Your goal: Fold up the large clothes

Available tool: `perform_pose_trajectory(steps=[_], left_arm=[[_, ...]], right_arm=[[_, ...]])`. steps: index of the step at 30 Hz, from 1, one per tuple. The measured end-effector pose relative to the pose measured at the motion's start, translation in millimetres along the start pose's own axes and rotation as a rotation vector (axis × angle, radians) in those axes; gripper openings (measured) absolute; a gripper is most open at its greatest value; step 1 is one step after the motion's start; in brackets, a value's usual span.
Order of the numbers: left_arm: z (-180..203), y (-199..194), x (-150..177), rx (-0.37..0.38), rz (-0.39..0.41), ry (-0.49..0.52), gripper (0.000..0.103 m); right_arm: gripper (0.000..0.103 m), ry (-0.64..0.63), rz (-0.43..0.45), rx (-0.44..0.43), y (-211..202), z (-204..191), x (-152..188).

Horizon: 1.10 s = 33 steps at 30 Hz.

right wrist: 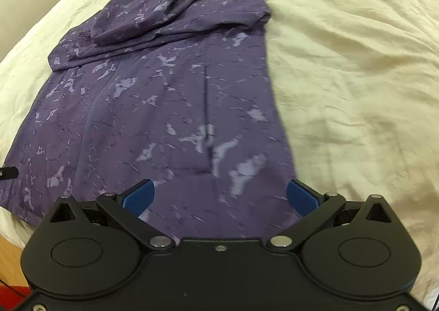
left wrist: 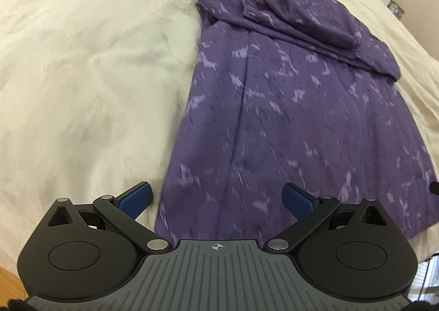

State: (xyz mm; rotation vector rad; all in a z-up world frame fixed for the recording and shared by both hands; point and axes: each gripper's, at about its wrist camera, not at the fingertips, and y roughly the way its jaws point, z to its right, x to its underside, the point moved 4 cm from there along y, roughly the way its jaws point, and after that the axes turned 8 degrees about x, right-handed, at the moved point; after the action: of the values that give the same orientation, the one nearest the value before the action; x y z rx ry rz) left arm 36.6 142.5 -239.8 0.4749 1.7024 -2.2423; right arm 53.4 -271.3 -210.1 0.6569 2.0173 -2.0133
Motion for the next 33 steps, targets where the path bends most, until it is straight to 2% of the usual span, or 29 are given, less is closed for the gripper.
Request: perform_pose_trajectory(steps=[10,17,24,33], left_arm=[[1.6,-2.2,25.3,-0.016,0.007,-0.031,0.103],[-1.6,4.8,24.9,-0.009,0.014,-0.065,0.103],[-5.3,20.5,21.2,-0.009,-0.024,-0.074,0.103],[-10.7,31.5,14.7,0.006,-0.086,-0.098,0.103]], right_arm=[[0.102,0.016,-0.024,-0.057,13.4,29.3,16.1],[0.102,0.037,-0.096,-0.138,33.9,32.2,22.5],[0.103,0.069,-0.15,-0.184,48.0,28.5,28.8],[0.103,0.095,-0.162,-0.224,58.7,31.7,29.2]])
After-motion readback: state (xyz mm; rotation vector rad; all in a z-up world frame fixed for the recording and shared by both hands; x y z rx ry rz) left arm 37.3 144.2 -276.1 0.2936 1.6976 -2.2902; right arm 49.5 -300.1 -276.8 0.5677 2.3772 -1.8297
